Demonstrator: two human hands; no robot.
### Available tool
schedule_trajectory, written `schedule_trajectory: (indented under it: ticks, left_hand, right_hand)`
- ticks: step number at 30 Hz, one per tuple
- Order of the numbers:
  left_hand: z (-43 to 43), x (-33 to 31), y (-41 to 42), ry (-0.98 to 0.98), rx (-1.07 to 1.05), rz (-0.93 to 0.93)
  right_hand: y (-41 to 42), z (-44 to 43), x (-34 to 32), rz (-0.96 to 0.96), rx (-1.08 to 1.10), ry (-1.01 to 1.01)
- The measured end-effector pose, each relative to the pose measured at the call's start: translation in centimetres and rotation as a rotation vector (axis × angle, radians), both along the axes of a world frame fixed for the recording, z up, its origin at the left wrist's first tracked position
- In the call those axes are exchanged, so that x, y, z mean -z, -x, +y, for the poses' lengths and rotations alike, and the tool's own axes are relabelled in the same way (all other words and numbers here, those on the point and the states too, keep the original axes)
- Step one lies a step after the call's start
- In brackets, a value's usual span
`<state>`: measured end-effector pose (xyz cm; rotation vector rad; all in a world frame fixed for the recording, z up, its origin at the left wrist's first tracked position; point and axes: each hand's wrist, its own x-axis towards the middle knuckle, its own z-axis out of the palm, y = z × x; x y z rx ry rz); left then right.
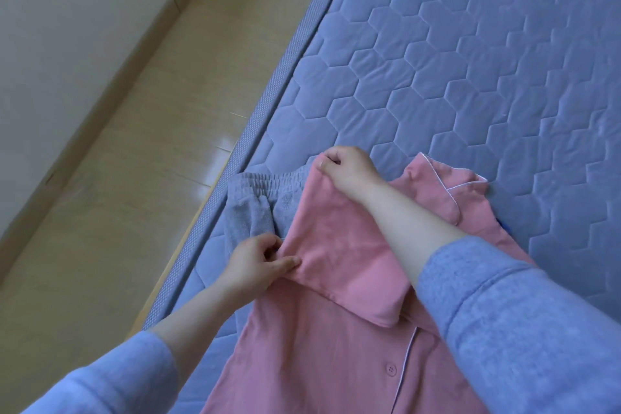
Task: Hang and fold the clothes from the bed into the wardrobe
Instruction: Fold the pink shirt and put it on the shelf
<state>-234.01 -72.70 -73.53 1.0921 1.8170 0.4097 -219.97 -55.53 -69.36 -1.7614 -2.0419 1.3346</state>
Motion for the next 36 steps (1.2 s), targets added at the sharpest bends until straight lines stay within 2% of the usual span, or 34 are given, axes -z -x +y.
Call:
schedule_trajectory:
  ticks: [6, 10, 12, 14, 16, 22, 24, 27, 30, 33, 36]
  left_hand:
    - [-0.5, 1.2, 1.6, 0.06, 0.177, 0.007]
    - [-0.5, -0.2, 1.8, 0.088, 0.199, 0.052]
    - [-0.3, -1.5, 1.5, -0.003, 0.124, 0.145]
    - [0.4, -3.0, 0.7, -0.176, 0.092, 0.245]
    - [1.6, -4.4, -1.0, -0.293, 0.168, 0.225]
    - [5.7, -6.2, -8.4, -0.392, 0.379, 0.09]
    - [6.9, -5.9, -10.2, -0.411, 0.437, 0.119]
    - [8.3, -5.2, -12.8, -0.433, 0.537, 0.174]
    - [8.9, -4.4, -15.4, -0.391, 0.61, 0.21]
    - [9.2, -3.6, -17.0, -0.311, 0.653, 0.224]
    - [9.7, -3.1, -17.5, -0.309, 0.664, 0.268]
  right_hand:
    - [0.5, -0.1, 2.6, -0.02, -0.032, 0.073]
    - [-1.4, -1.8, 1.9, 0.083, 0.048, 0.052]
    - [-3.4, -3.0, 1.1, 0.11, 0.107, -0.033]
    - [-6.2, -4.4, 0.2, 0.054, 0.111, -0.123]
    - [-9.5, -5.8, -0.2, -0.009, 0.13, -0.156]
    - [-18.6, -10.4, -1.2, -0.225, 0.408, -0.186]
    - [-21.0, -12.1, -0.9, -0.358, 0.502, -0.082]
    - [-23.1, -14.2, 0.2, -0.514, 0.578, 0.212]
    - [-23.8, -14.2, 0.8, -0.431, 0.653, 0.301]
    - [-25.2, -13.6, 0.8, -0.218, 0.748, 0.266]
    - [-27.5, -13.1, 0.2, -0.128, 0.831, 0.152]
